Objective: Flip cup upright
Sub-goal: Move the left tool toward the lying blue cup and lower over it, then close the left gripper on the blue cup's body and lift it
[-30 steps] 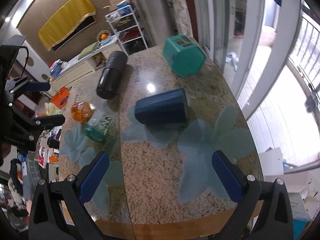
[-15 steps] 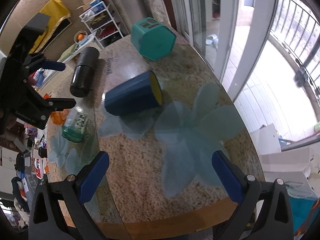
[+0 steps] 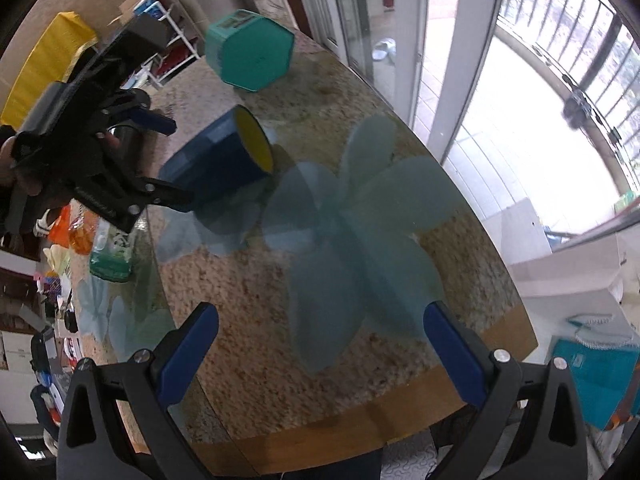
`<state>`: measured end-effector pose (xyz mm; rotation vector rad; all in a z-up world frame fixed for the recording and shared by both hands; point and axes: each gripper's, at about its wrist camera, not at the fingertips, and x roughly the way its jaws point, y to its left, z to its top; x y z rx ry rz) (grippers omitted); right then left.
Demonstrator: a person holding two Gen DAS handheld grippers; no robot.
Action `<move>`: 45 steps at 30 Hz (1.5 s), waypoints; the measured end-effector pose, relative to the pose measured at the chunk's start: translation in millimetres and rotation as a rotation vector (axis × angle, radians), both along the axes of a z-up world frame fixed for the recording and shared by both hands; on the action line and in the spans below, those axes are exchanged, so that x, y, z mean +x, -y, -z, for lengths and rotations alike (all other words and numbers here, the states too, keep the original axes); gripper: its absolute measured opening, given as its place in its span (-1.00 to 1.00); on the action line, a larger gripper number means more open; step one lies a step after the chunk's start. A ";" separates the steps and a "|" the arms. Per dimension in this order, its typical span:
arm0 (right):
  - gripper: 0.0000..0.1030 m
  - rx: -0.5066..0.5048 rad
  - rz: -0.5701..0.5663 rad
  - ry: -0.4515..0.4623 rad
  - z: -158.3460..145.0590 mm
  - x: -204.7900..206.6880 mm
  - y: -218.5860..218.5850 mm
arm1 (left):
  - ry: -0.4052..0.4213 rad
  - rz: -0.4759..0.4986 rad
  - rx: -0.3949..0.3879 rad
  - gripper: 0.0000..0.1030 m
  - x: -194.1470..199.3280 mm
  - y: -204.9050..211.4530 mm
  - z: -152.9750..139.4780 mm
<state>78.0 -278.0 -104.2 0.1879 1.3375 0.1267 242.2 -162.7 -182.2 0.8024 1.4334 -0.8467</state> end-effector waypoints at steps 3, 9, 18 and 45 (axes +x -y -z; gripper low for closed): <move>1.00 -0.004 0.022 -0.012 3.6 -3.9 4.5 | -0.020 -0.025 0.020 1.00 5.9 3.6 16.1; 1.00 -0.006 0.055 -0.026 7.7 -11.1 11.2 | -0.096 -0.113 0.027 0.82 17.6 -0.8 38.4; 1.00 -0.001 0.062 -0.010 5.9 -12.6 13.2 | -0.094 -0.190 -0.021 0.46 6.9 -7.0 37.3; 1.00 0.014 -0.068 0.076 -14.5 -18.3 8.3 | 0.002 -0.719 -0.219 0.30 -109.6 -93.2 -34.5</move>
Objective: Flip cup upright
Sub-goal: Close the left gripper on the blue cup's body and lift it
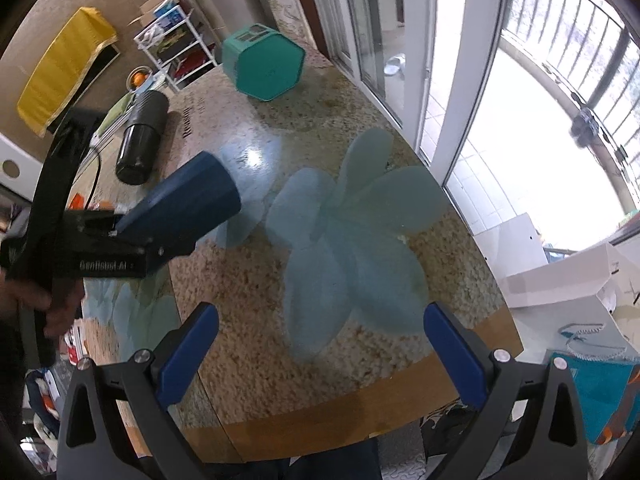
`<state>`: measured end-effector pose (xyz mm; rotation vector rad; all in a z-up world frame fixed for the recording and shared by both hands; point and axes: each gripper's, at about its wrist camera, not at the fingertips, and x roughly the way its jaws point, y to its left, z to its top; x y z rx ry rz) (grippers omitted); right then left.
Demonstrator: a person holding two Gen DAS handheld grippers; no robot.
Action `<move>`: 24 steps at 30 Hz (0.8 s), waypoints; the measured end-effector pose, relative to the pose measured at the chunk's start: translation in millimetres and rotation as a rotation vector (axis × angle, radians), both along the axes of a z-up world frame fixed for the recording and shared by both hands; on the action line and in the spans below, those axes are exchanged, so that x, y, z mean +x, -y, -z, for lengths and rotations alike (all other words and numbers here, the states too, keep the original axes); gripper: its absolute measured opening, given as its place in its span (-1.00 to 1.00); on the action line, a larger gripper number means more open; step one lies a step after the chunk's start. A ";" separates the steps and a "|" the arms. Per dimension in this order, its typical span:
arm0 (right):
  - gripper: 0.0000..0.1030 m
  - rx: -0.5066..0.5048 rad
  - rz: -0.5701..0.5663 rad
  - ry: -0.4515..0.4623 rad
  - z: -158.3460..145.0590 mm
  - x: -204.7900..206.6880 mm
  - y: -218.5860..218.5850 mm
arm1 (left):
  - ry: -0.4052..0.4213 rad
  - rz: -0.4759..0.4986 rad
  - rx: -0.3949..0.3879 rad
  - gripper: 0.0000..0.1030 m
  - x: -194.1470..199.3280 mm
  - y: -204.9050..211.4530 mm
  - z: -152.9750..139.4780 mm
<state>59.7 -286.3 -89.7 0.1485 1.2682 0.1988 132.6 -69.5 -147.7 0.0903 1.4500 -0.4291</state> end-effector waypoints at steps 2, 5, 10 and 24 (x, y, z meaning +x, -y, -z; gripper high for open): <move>1.00 -0.001 -0.028 0.006 -0.4 -1.8 -1.6 | 0.036 -0.062 0.007 0.30 -22.7 -5.6 -5.5; 1.00 -0.006 -0.084 0.009 0.6 -2.7 -8.7 | 0.065 -0.167 -0.009 0.30 -59.1 -15.7 -12.6; 1.00 -0.018 -0.199 0.010 5.7 -2.6 -33.2 | 0.106 -0.337 -0.018 0.30 -113.0 -30.6 -14.8; 1.00 -0.016 -0.459 -0.046 32.6 4.3 -117.3 | 0.056 -0.558 -0.035 0.30 -172.0 -58.2 34.8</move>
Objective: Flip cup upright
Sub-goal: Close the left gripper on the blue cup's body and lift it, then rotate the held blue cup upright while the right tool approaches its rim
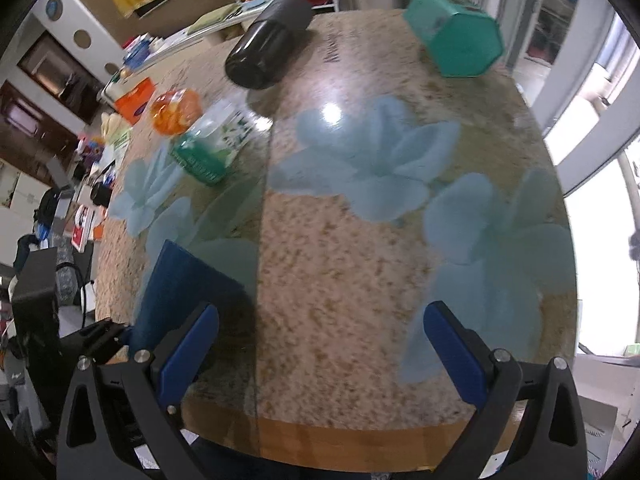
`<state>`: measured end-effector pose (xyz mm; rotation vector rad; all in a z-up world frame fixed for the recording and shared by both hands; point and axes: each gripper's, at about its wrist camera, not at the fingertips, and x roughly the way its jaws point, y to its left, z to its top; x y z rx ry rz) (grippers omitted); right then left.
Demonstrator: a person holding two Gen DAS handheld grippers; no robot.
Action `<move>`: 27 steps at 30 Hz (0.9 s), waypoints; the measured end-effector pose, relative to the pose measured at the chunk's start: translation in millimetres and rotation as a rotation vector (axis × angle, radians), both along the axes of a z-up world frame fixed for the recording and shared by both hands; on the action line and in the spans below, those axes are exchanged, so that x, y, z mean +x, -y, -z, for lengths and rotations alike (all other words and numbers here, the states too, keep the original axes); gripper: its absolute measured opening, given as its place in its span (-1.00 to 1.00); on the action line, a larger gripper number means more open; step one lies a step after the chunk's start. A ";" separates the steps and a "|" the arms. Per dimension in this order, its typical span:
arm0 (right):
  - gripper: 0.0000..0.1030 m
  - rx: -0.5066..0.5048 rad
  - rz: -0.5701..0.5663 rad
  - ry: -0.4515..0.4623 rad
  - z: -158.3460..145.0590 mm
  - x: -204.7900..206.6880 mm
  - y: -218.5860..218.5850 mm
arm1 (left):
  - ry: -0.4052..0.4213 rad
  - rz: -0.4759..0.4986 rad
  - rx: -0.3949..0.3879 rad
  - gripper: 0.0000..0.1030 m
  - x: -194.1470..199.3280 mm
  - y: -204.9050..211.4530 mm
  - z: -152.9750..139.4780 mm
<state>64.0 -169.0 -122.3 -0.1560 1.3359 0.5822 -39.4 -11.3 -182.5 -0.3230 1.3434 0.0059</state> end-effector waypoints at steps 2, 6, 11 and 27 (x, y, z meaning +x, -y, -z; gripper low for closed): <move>1.00 -0.008 -0.010 -0.014 5.0 -2.2 -4.9 | -0.005 -0.011 -0.008 0.30 1.7 1.1 6.1; 1.00 -0.027 -0.021 -0.027 10.6 -4.8 -9.3 | -0.010 -0.009 -0.016 0.30 3.4 3.2 16.3; 1.00 -0.040 -0.010 -0.033 12.1 -4.9 -8.3 | -0.017 0.003 -0.004 0.35 7.9 5.0 19.0; 1.00 -0.027 -0.001 -0.059 14.6 -7.4 -13.7 | -0.048 -0.011 -0.061 0.99 9.6 -10.3 16.1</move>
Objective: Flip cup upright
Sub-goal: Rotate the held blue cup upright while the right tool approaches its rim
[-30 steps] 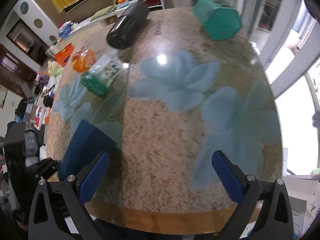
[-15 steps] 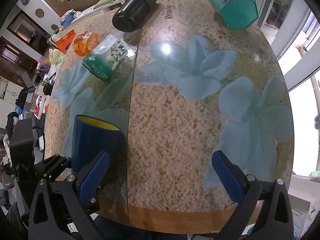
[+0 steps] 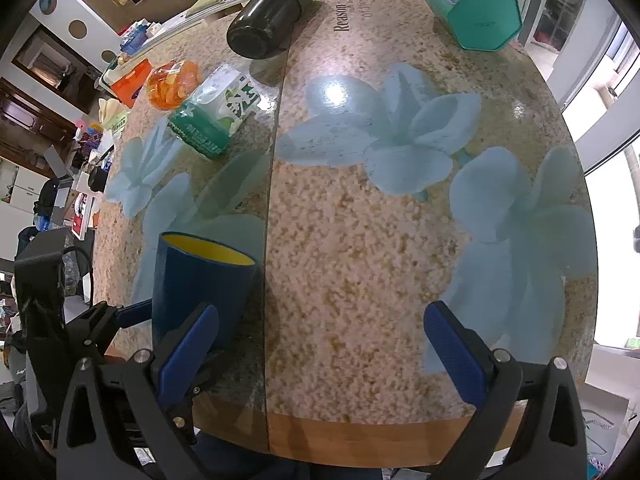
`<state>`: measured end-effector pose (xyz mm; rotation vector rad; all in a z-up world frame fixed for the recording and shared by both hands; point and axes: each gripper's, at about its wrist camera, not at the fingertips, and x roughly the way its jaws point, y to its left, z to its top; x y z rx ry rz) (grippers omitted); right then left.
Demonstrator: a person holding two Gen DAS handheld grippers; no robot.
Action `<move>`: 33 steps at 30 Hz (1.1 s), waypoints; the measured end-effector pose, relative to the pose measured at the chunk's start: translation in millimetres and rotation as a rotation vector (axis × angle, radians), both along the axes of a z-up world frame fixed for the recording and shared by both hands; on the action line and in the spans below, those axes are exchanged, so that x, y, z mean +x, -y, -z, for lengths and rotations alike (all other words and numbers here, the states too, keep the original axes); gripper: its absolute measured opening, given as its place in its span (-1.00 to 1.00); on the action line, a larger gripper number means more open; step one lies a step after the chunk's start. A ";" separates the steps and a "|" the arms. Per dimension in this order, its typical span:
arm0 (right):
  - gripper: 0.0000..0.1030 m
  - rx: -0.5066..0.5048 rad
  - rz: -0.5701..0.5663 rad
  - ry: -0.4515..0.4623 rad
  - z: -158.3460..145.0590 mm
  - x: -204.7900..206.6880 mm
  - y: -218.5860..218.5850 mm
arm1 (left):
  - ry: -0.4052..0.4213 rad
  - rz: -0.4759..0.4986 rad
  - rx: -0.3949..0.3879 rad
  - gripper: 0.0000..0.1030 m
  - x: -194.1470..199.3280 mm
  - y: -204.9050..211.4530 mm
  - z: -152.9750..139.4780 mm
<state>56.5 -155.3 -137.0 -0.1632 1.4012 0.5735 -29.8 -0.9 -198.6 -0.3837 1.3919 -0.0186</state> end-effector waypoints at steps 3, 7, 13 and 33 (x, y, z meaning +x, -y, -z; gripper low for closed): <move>1.00 0.007 0.003 0.003 -2.2 0.4 -0.7 | 0.013 0.013 -0.025 0.99 -1.4 -0.2 -7.0; 1.00 0.020 0.010 0.009 -7.6 0.4 0.7 | 0.031 0.039 -0.061 0.99 -4.2 2.7 -24.3; 1.00 0.063 0.031 -0.011 -23.5 -4.1 5.6 | 0.052 0.068 -0.062 0.99 -11.3 1.0 -47.0; 1.00 0.097 0.142 -0.193 -14.9 -11.7 -38.1 | 0.002 0.101 -0.061 0.99 -50.0 -60.1 -85.3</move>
